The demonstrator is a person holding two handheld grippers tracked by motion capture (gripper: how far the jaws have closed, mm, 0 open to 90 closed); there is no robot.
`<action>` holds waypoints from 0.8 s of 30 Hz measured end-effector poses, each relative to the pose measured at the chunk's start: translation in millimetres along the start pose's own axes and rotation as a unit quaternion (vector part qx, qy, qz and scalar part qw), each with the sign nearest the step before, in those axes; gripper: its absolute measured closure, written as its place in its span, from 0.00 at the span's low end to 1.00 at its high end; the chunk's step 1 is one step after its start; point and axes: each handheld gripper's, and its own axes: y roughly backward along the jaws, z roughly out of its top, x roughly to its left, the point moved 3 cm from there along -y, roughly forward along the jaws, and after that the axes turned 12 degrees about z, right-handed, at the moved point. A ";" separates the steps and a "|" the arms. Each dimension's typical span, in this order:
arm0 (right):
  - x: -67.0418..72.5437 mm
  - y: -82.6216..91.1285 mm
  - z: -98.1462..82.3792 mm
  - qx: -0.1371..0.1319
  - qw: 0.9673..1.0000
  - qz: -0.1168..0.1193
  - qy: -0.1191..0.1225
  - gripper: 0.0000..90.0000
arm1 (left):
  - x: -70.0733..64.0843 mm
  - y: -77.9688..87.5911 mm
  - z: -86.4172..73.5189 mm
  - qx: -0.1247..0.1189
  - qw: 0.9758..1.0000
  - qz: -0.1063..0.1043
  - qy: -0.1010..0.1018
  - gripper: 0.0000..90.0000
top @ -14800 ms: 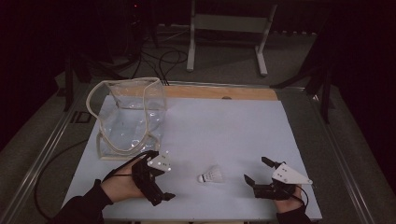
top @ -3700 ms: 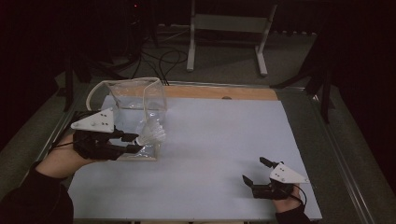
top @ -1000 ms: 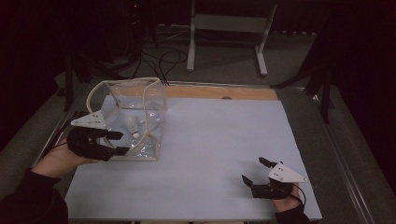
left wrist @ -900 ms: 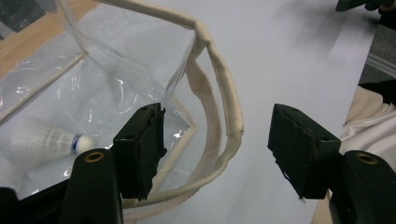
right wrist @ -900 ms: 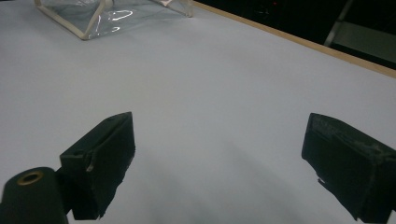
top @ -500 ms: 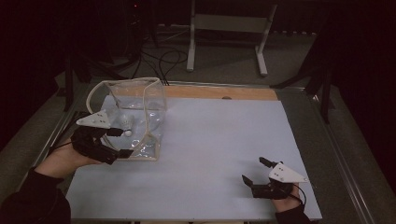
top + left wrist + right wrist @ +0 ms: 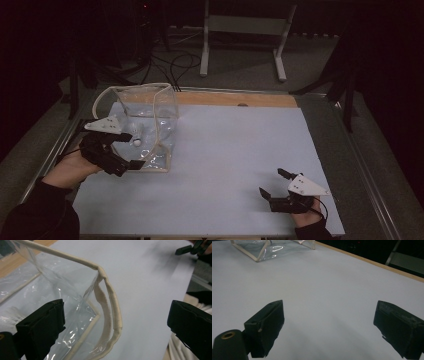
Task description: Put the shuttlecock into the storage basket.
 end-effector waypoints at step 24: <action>-0.4 -0.7 -0.3 0.001 1.000 0.001 -0.001 0.11 | -13.7 -0.5 17.1 -0.026 0.999 0.007 -0.019 0.01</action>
